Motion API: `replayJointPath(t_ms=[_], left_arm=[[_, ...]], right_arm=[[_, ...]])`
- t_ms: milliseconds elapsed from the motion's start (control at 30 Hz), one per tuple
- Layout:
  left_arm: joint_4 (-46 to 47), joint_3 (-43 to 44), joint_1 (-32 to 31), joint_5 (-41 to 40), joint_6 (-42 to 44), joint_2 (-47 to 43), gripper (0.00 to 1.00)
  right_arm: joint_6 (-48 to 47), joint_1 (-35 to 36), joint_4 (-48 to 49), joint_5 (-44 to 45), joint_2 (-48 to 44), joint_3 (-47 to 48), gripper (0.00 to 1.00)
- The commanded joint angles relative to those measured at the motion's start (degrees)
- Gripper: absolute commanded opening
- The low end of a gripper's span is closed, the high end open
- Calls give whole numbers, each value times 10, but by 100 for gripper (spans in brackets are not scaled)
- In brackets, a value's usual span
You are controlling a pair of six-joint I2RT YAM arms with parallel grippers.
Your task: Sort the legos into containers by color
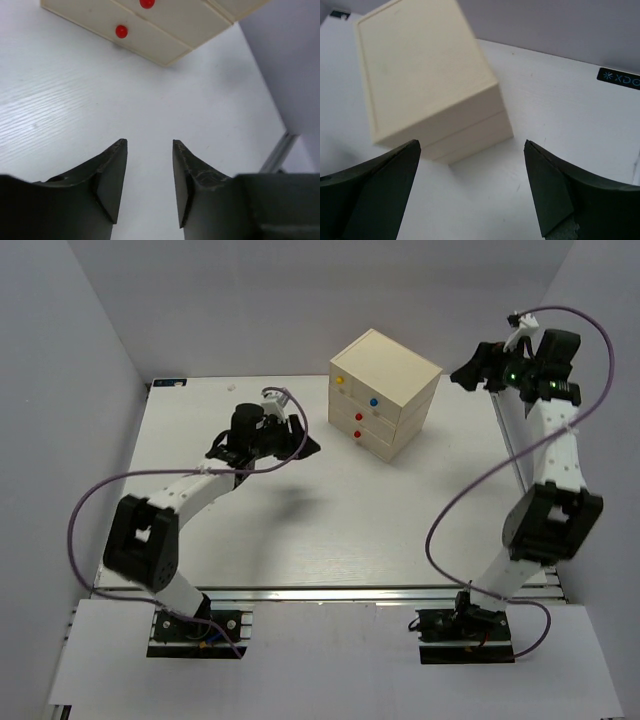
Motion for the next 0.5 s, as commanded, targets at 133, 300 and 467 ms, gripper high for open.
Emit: replayJointPath(t_ms=[133,300,467], left_arm=[[-174,-64,-10,-141,190,-232,68],[-133,-142,-16,-194,208,-352,98],[-135,-146,-16,-214,215,-366,98]], right_arm=[[-99,21,9,-41,-346,-315,89],[-33,33,-32,-52,-428,-451,89],[5,32,47,-12,-538,-572,89]])
